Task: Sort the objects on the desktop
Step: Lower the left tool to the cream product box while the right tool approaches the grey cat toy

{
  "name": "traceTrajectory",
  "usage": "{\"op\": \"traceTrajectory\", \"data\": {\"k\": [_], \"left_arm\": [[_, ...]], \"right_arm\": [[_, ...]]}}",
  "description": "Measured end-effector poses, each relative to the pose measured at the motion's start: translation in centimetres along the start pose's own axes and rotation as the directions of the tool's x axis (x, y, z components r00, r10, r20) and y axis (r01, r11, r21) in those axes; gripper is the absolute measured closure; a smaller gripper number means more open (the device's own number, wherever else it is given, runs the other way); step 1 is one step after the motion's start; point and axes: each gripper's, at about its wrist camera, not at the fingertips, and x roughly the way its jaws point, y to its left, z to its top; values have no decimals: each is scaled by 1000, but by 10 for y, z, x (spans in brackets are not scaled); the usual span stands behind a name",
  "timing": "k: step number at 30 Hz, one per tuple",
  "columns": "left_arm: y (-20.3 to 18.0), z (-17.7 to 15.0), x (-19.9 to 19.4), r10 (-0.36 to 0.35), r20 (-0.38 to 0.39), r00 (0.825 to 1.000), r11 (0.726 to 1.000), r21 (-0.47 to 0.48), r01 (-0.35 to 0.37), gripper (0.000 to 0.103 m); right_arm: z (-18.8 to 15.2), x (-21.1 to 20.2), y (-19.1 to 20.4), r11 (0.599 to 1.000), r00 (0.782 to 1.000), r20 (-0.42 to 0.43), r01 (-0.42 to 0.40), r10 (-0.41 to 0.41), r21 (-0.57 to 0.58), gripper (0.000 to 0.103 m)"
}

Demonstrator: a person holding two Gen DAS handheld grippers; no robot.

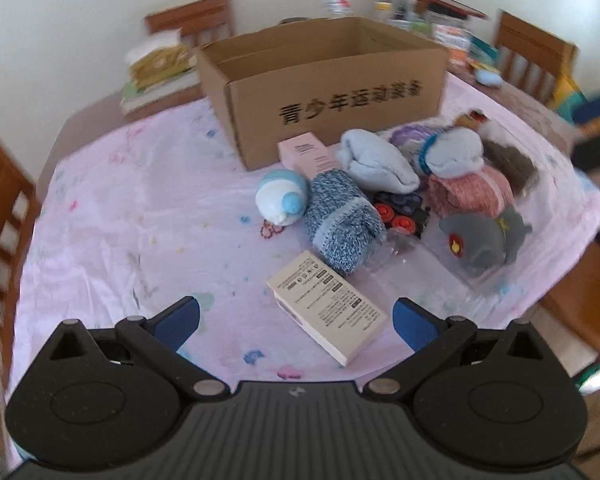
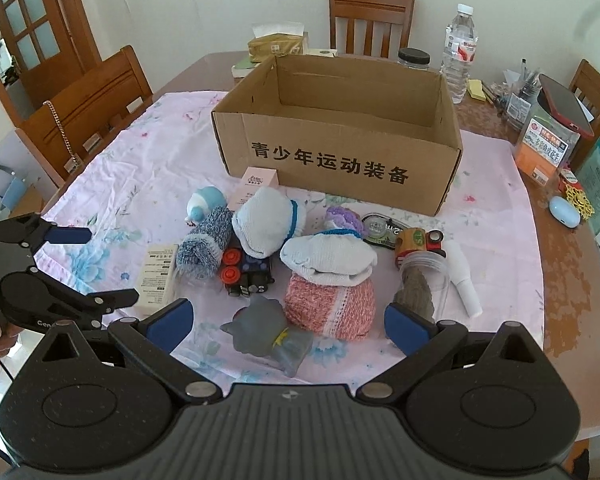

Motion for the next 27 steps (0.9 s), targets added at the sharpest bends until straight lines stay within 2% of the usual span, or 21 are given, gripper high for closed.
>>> {"op": "traceTrajectory", "data": {"k": [9,19,24,27], "left_arm": [[0,-4,19,-39,-40,998,980,193,46,1],[-1,1,39,-124,-26,992,949,290,126,1],[-3,2,49,-154,-29,988,932,327,155,5],[-4,3,52,-174,-29,984,923,344,174,11]], "right_arm": [[0,-2,0,1000,1000,0,19,-19,17,0],[1,-1,10,1000,1000,-4,20,-21,-6,0],[1,-1,12,1000,1000,-8,29,-29,-4,0],[1,-1,11,999,999,-11,33,-33,6,0]]}}
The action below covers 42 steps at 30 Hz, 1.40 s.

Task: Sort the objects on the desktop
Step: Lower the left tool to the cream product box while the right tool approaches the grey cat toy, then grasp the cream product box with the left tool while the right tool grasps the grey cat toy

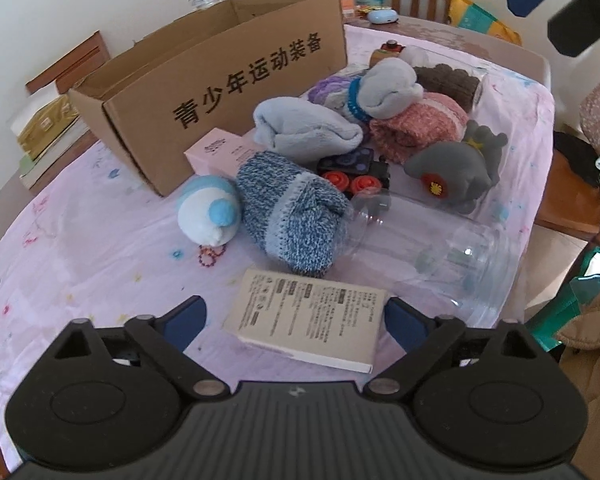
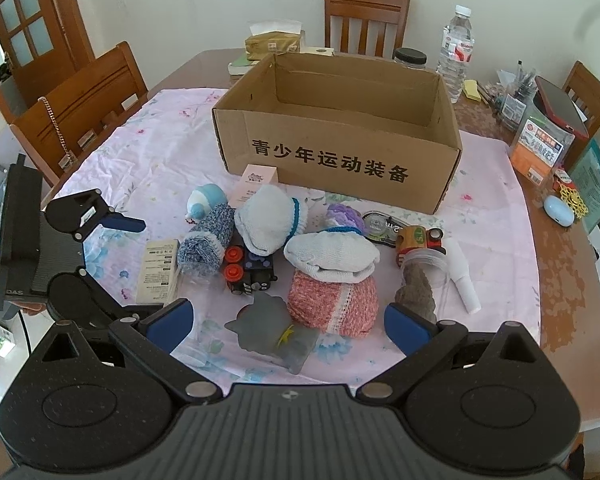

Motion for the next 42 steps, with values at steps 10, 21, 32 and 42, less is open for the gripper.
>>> {"op": "traceTrajectory", "data": {"k": [10,21,32,42], "left_arm": [[8,-2,2,-37,-7,999,998,-48,37,18],[15,1,-14,-14,25,1000,997,-79,16,18],[15,-5,-31,14,28,1000,994,-109,-11,18],[13,-10,-44,32,26,999,989,-147,-27,18]], "right_arm": [[-1,0,2,1000,1000,2,10,-10,13,0],[-8,10,9,1000,1000,-10,-1,1,-29,0],[-15,19,23,997,999,-23,-41,39,-66,0],[-24,48,16,1000,998,-68,-13,11,-19,0]]}}
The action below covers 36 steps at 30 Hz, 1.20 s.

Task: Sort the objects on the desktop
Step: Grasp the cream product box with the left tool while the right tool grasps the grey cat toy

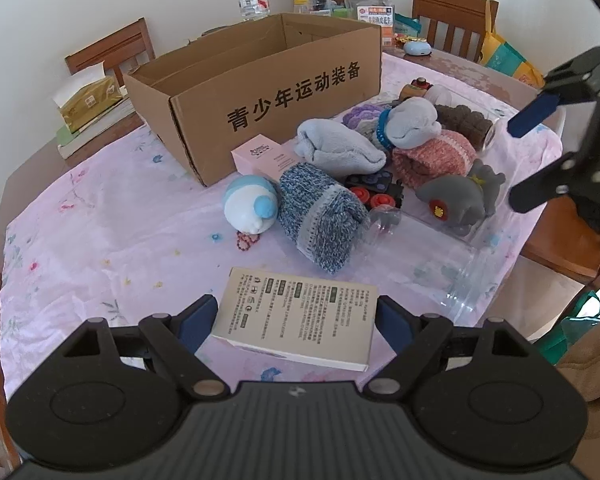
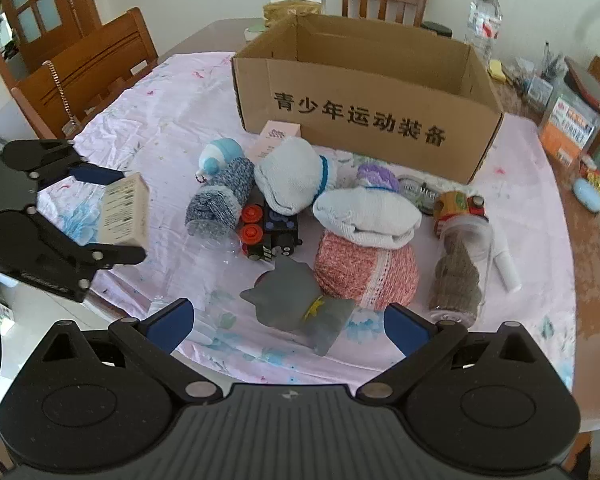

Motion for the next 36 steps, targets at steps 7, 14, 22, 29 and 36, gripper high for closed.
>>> {"op": "traceTrajectory", "data": {"k": [7,14,22,29,36], "left_arm": [[2,3,-2,3,13,1000,1000,7,-3,18],[9,8,-2,9,25,1000,1000,5,-9,18],[13,9,1,1,24,1000,1000,5,-1,18],[14,13,4,-12,26,1000,1000,4,12,18],[13,18,4,-33,31,999,999,-7,33,18]], "right_arm": [[5,21,-11,995,1000,-24,7,-4,102,1],[14,42,-12,985,996,-83,38,-24,171,4],[16,58,-16,968,992,-127,42,-11,247,8],[18,65,-13,965,991,-136,35,1,259,18],[21,62,-12,974,989,-148,35,-2,223,19]]}}
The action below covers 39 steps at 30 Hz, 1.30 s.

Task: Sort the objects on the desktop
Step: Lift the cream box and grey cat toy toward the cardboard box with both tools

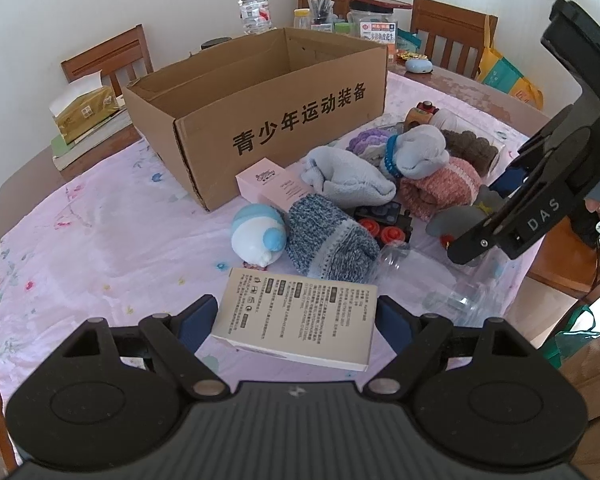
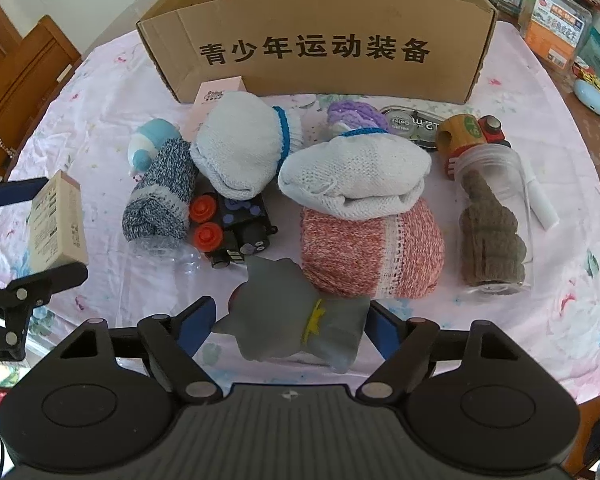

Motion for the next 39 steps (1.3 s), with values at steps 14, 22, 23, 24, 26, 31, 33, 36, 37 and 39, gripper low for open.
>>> {"op": "traceTrajectory", "data": {"k": [14,22,23,24,26,31,33,36,37,39], "left_arm": [[-3,20,-12,-30,23,999,999,-23,30,18],[-14,39,-16,-21,19,1000,999,-29,22,18],[-16,43,-16,-15,18,1000,999,-34,16,18],[-18,46,-17,-11,19,1000,999,-38,12,18],[-23,53,-18,-1,22,1000,999,-43,2,18],[-33,75,-20,37,27,999,998,-61,-35,18],[-37,84,-20,55,28,998,996,-68,-53,18],[-42,97,-19,84,32,996,993,-82,-81,18],[-43,103,-18,93,33,995,992,-91,-90,18],[-46,111,-16,111,34,993,989,-104,-107,18]], "right_arm": [[11,-33,-1,993,1000,8,-21,22,-120,19],[30,-57,-11,983,997,51,-52,61,-175,19],[32,-59,-13,982,996,52,-58,69,-179,19],[35,-61,-15,980,995,56,-65,77,-188,19],[39,-64,-19,976,994,63,-71,86,-206,19],[57,-72,-34,963,989,82,-100,125,-252,19],[65,-76,-40,955,986,93,-107,137,-276,19],[77,-81,-51,946,981,107,-120,159,-301,19],[80,-82,-54,943,980,112,-124,165,-308,19],[87,-85,-62,937,976,121,-133,180,-324,19]]}}
